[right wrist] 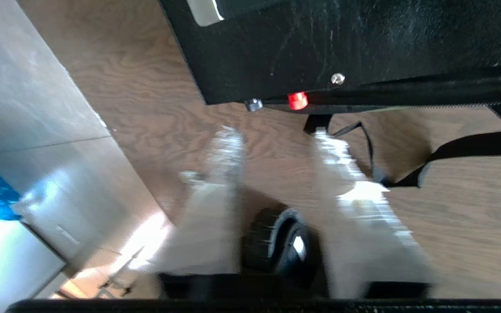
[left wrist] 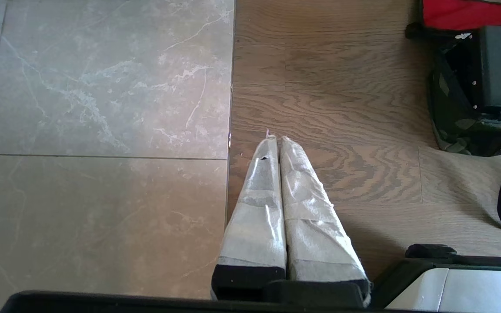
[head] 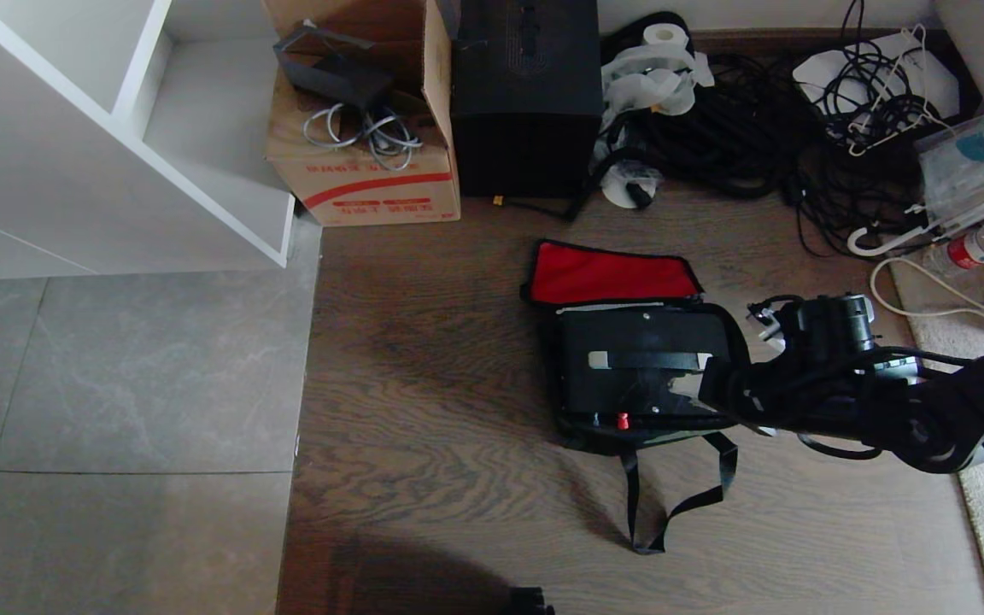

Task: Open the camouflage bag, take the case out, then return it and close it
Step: Close the top of the storage box

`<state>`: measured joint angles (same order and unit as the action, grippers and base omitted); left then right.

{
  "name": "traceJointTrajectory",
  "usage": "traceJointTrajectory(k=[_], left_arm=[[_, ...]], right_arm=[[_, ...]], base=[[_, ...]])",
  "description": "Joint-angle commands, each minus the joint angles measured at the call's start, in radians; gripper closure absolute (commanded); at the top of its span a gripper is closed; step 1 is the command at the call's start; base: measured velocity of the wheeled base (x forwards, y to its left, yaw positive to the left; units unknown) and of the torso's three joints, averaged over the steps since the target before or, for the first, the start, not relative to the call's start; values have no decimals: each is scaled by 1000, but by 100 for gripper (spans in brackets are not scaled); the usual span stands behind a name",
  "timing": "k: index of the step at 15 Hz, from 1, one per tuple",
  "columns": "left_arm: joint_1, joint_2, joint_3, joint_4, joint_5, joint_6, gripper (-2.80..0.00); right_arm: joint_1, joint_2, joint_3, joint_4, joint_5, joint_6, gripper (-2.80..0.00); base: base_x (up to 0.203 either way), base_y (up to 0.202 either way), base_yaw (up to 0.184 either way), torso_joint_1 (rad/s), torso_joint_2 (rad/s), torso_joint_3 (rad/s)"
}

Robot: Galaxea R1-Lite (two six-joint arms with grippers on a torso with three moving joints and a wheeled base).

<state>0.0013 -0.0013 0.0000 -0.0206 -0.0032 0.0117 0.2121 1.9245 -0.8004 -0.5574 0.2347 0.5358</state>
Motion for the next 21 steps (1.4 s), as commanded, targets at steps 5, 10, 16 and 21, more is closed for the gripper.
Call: traceJointTrajectory(k=[5, 10, 16, 21], left_arm=[[0, 0, 9, -1, 0, 1, 0], [0, 0, 11, -1, 0, 1, 0], [0, -1, 11, -1, 0, 1, 0], [0, 0, 11, -1, 0, 1, 0]], right_arm=[[58, 107, 14, -5, -142, -94, -280], [86, 161, -26, -34, -278, -140, -280], [73, 200, -26, -37, -274, -138, -280], [107, 197, -72, -103, -266, 11, -280]], base=[[0, 0, 0, 0, 0, 0], [0, 0, 0, 0, 0, 0], [0, 0, 0, 0, 0, 0], [0, 0, 0, 0, 0, 0]])
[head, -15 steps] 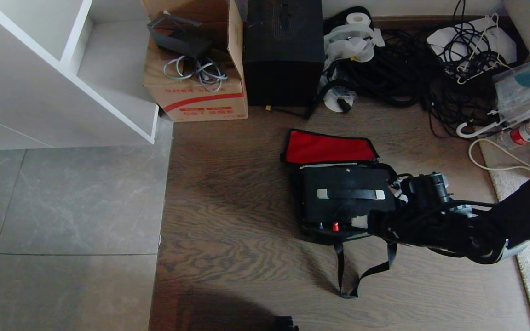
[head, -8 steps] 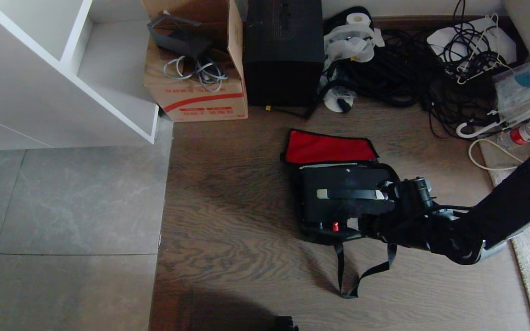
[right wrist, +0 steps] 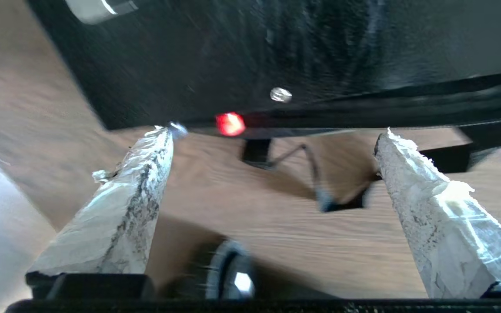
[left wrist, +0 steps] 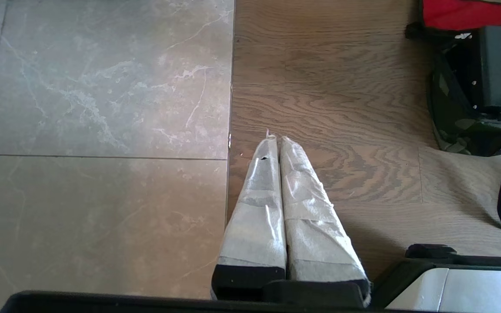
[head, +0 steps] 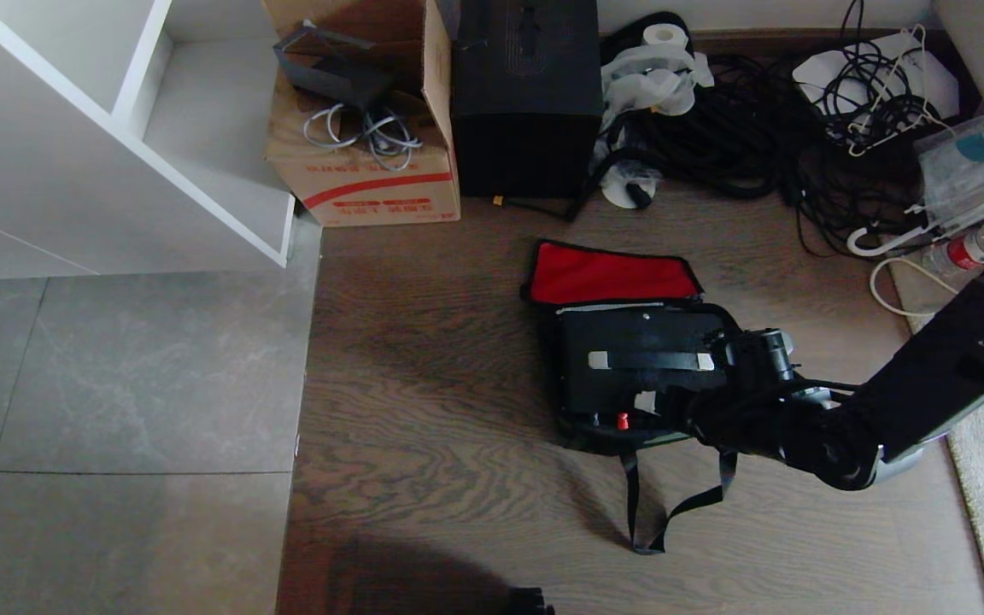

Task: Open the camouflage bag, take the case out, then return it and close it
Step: Close the top of the storage box

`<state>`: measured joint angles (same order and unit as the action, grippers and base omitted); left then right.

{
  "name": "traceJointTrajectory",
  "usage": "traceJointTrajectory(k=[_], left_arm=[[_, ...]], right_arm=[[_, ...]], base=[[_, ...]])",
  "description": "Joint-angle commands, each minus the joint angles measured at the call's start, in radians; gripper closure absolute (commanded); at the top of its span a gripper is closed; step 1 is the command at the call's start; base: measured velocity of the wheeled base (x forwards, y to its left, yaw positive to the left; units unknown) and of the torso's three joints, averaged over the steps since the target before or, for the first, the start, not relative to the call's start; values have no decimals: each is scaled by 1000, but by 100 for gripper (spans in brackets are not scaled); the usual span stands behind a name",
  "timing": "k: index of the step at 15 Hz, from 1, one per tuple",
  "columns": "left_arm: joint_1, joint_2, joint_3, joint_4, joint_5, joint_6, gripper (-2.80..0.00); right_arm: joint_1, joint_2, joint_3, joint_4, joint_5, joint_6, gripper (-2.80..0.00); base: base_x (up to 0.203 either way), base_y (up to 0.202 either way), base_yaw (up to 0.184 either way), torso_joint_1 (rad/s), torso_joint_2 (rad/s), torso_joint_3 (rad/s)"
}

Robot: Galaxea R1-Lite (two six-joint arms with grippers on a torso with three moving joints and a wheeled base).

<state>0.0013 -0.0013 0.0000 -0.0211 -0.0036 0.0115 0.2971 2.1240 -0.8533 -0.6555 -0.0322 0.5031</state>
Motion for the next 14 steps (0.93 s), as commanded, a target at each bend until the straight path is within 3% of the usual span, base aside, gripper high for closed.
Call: traceJointTrajectory(k=[1, 5, 7, 10, 14], left_arm=[[0, 0, 11, 0, -1, -1, 0], [0, 0, 10, 0, 0, 1, 0], [0, 0, 11, 0, 1, 1, 0], [0, -2, 11, 0, 0, 1, 0], [0, -2, 11, 0, -1, 1, 0]], right_arm=[[34, -8, -40, -2, 1, 75, -280], [99, 16, -149, 4, 103, 134, -280], [134, 62, -219, 7, 100, 147, -280], [158, 103, -330, 8, 97, 246, -280], [205, 167, -381, -13, 78, 307, -280]], base=[[0, 0, 0, 0, 0, 0], [0, 0, 0, 0, 0, 0], [0, 0, 0, 0, 0, 0], [0, 0, 0, 0, 0, 0], [0, 0, 0, 0, 0, 0]])
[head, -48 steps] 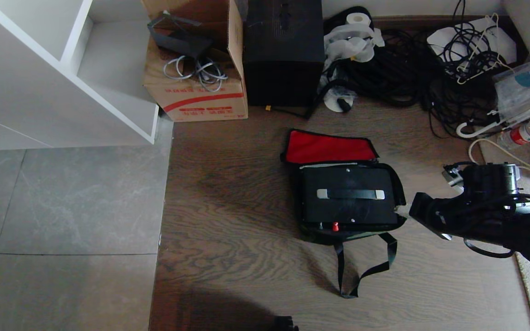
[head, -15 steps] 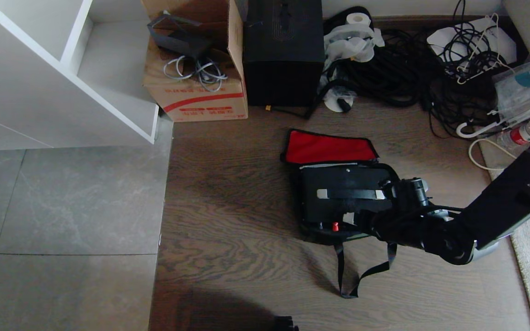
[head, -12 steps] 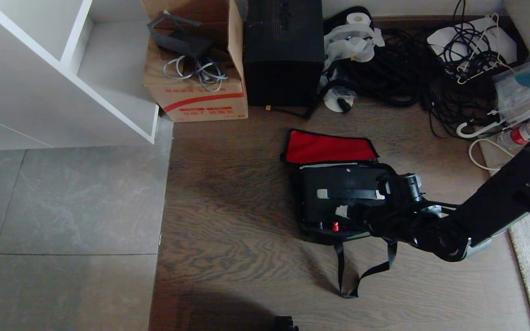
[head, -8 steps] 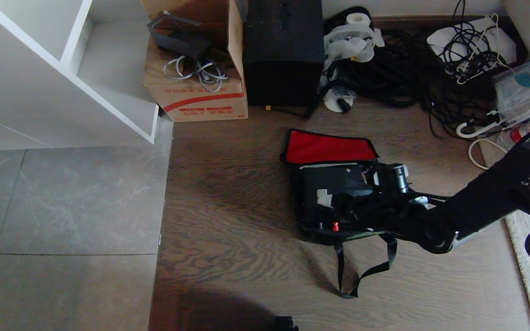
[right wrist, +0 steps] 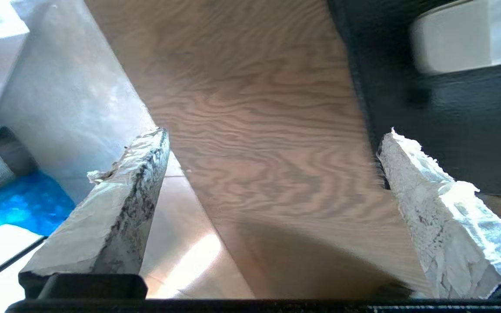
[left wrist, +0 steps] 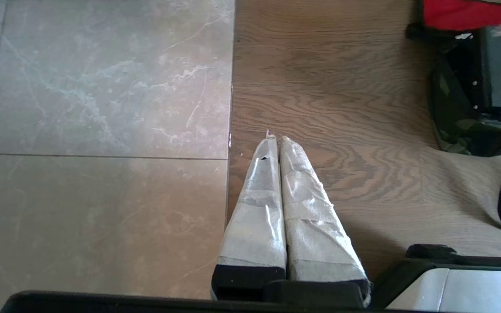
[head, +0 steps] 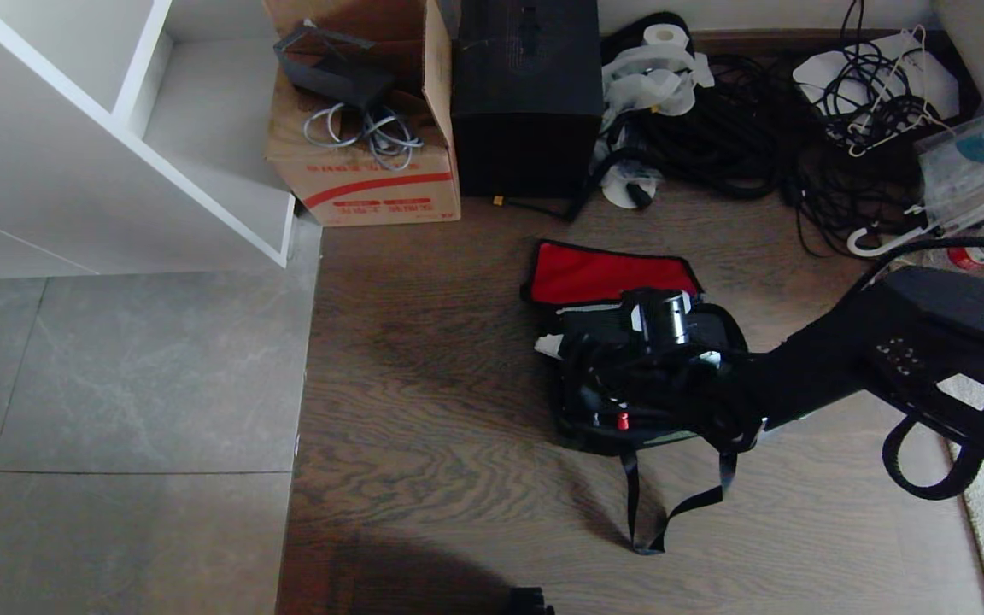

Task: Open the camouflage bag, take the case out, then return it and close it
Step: Close the top of the storage box

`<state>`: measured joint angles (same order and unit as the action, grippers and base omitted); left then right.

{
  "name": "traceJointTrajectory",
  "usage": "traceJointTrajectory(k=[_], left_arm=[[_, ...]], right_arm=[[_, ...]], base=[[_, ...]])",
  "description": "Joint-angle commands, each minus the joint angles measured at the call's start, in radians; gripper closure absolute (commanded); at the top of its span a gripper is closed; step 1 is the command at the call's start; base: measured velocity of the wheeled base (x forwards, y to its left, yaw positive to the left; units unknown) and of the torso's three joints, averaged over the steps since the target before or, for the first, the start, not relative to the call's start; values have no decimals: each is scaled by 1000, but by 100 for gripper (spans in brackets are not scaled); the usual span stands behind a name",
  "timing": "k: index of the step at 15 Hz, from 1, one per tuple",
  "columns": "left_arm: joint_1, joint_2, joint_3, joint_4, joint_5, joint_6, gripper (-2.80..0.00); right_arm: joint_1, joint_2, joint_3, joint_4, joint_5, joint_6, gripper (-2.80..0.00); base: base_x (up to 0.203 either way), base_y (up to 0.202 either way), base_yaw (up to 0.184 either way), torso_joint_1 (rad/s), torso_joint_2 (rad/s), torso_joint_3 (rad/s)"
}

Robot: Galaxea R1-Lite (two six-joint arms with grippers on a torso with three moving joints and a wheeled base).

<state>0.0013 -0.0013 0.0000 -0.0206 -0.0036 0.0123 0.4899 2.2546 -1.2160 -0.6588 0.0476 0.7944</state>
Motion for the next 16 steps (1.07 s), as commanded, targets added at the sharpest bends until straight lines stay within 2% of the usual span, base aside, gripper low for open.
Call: traceJointTrajectory(k=[1, 3, 6, 10, 13, 16], left_arm=[[0, 0, 11, -1, 0, 0, 0], [0, 3, 11, -1, 0, 0, 0], [0, 4, 11, -1, 1, 0, 0], [0, 4, 11, -1, 1, 0, 0], [0, 4, 11, -1, -1, 0, 0], [0, 4, 11, -1, 1, 0, 0]], right_arm=[[23, 50, -21, -32, -3, 48, -280], [37, 67, -26, -50, 0, 118, -280], [45, 99, -50, -51, -2, 120, -280], [45, 128, -96, -75, -51, 64, -280], [45, 132, -109, -66, -84, -8, -280], [60, 135, -96, -64, -84, -14, -280]], base=[[0, 0, 0, 0, 0, 0], [0, 0, 0, 0, 0, 0], [0, 0, 0, 0, 0, 0], [0, 0, 0, 0, 0, 0], [0, 0, 0, 0, 0, 0], [0, 0, 0, 0, 0, 0]])
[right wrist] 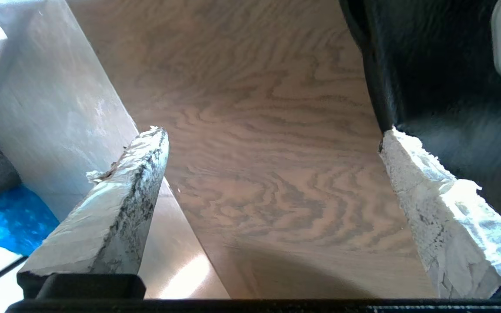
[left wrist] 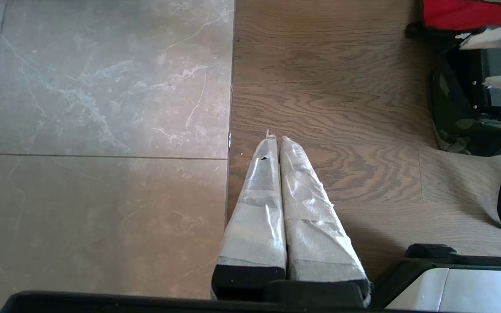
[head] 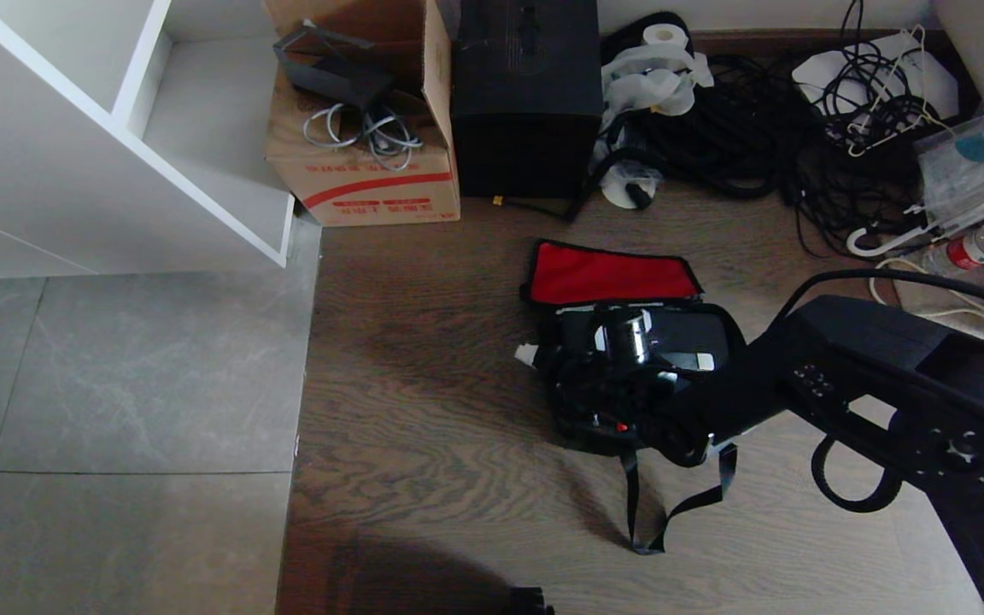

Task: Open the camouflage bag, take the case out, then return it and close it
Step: Close the top of the storage box

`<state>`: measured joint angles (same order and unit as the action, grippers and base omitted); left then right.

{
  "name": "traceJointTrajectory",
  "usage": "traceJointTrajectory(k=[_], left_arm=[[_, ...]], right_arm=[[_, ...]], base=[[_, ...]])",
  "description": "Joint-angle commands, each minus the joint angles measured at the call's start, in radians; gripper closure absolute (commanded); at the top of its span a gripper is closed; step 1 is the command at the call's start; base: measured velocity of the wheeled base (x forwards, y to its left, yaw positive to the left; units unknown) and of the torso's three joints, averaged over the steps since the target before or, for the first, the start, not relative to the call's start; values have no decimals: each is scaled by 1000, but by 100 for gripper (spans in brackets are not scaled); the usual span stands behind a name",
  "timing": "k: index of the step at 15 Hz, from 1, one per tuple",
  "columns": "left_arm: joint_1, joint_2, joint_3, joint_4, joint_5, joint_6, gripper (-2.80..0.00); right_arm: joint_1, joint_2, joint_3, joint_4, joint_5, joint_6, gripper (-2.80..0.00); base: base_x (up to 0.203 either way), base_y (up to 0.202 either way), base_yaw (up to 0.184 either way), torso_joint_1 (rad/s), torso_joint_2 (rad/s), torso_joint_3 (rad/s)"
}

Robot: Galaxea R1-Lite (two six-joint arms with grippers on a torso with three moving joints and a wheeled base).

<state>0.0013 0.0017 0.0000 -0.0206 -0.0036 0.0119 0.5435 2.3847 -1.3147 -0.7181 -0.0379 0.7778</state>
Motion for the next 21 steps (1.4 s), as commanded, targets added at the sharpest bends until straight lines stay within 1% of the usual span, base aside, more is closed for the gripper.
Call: traceJointTrajectory(k=[1, 4, 7, 10, 14, 16, 18, 21], left_arm=[[0, 1, 11, -1, 1, 0, 0], [0, 1, 11, -1, 1, 0, 0], [0, 1, 11, -1, 0, 0, 0], [0, 1, 11, -1, 1, 0, 0], [0, 1, 11, -1, 1, 0, 0], [0, 1, 11, -1, 0, 0, 0], [0, 1, 11, -1, 1, 0, 0], [0, 1, 11, -1, 1, 0, 0]], right_arm=[[7, 4, 3, -3, 1, 2, -280], [12, -8, 2, 60, 3, 28, -280], [27, 4, 3, 68, -2, 23, -280], [30, 17, 2, 65, -24, 7, -280], [20, 24, 12, 66, -38, -130, -280], [20, 28, 12, 66, -67, -153, -280], [16, 21, 16, 68, -76, -179, -280], [-24, 7, 54, 68, -77, -285, -280]], base=[[0, 0, 0, 0, 0, 0], [0, 0, 0, 0, 0, 0], [0, 0, 0, 0, 0, 0], [0, 0, 0, 0, 0, 0], [0, 0, 0, 0, 0, 0], [0, 0, 0, 0, 0, 0], [0, 0, 0, 0, 0, 0], [0, 0, 0, 0, 0, 0]])
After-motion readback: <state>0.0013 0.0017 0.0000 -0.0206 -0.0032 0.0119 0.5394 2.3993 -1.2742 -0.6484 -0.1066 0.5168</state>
